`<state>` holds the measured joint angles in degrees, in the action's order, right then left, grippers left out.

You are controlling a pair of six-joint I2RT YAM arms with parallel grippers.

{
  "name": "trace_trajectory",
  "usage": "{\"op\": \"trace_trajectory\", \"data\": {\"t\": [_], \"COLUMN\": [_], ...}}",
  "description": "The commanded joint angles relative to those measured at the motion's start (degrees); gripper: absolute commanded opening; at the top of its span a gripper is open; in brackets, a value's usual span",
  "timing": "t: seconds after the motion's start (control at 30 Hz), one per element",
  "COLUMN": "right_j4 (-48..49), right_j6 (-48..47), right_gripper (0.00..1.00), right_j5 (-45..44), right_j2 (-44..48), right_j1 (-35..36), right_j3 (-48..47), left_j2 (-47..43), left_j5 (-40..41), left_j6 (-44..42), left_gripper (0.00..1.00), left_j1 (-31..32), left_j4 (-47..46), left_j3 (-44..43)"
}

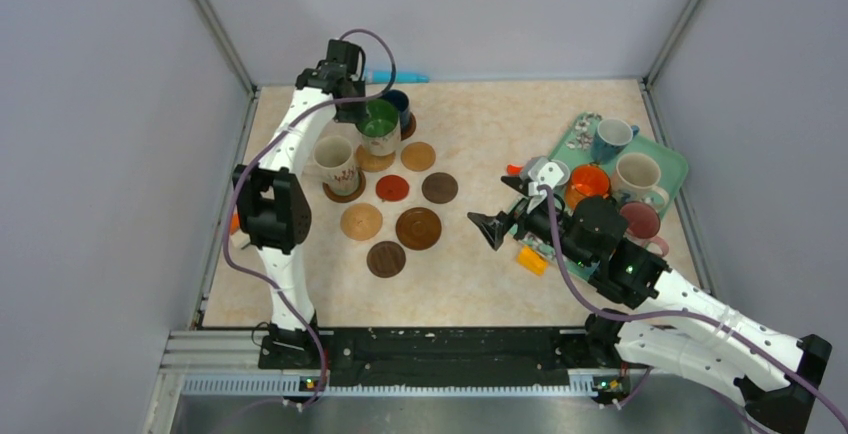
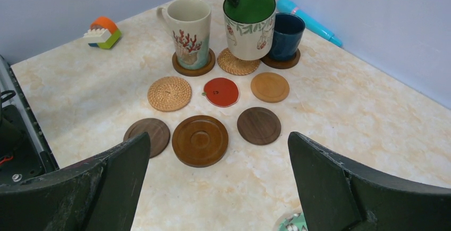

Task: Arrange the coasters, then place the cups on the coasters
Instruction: Place the cup on the coaster.

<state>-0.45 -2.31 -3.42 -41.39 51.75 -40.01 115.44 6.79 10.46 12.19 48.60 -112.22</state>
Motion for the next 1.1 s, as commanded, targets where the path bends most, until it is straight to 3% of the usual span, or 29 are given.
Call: {"op": "trace_trajectory", "data": {"t": [0.0,0.2,0.4,0.6,1.07], "right_j4": [1.4,1.7,1.6,1.7,1.7], "right_j6": [0.4,0.3,0.2,0.3,0.0], "right_gripper": [0.99,0.99,0.99,0.99,0.99], "right_j5": [-0.6,-0.9,-0.8,-0.9,-1.0], "right_j2": [0.1,-0.2,0.0,1.3,1.6], "right_j1": [0.5,0.5,0.5,0.5,0.5], "right_j3": [-0.2,-0.2,-0.1,0.4,0.5], "left_j2": [-1.0,-2.4,-6.8,-6.5,-5.0], "left_j5": [-0.6,1.1,5.4,10.1,8.2], "left_j6": [1.1,8.5,17.3,19.0,21.0], "left_gripper": [0.00,0.00,0.00,0.00,0.00], "left_j1": [-0.7,-0.8,-0.8,-0.8,-1.6], "left_j4": [-4.4,-2.7,-9.0,-8.4,-8.1], "left_j3": [-4.7,-3.3,3.5,3.2,2.8]}}
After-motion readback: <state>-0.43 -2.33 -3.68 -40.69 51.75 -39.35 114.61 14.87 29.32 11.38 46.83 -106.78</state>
